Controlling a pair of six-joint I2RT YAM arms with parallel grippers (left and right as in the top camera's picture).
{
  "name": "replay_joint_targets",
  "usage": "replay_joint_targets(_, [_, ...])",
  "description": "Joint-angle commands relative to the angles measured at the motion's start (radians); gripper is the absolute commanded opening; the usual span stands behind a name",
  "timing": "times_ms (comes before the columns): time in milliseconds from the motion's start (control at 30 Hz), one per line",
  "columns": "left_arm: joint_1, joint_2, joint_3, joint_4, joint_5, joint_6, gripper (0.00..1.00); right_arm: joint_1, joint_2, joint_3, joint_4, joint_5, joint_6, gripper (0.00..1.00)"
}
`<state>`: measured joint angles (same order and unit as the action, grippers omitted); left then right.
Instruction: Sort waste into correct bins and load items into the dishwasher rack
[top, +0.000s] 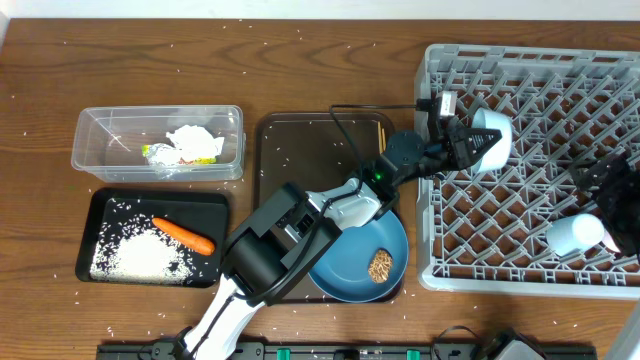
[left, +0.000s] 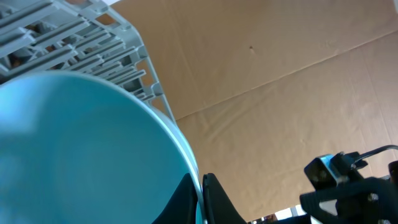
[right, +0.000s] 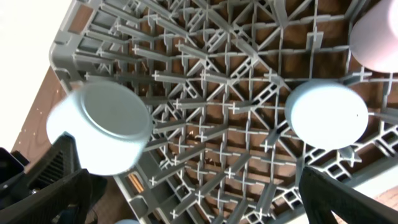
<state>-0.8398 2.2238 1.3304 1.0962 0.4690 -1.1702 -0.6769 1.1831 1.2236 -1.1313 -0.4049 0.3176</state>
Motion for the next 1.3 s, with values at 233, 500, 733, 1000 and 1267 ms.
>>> replay_joint_targets(233, [-0.009,0.019,0.057,0.050,0.044,0.024,0.06,-0.019,-0.014,0.006,-0.005,-0.018,-0.050,0.99])
replay_joint_targets(500, [-0.045,0.019,0.068,0.025,0.008,0.025,0.06,-0.019,-0.014,0.006,-0.017,-0.018,-0.050,0.99])
replay_joint_targets(733, [-0.050,0.024,0.068,-0.025,0.003,0.030,0.06,-0.018,-0.014,0.006,-0.033,-0.019,-0.050,0.99])
replay_joint_targets(1000, [-0.063,0.026,0.069,-0.011,-0.019,0.013,0.06,-0.018,-0.014,0.006,-0.048,-0.018,-0.058,0.99])
replay_joint_targets(1267, [-0.076,0.027,0.069,-0.026,-0.058,0.014,0.06,-0.018,-0.014,0.006,-0.066,-0.018,-0.072,0.99])
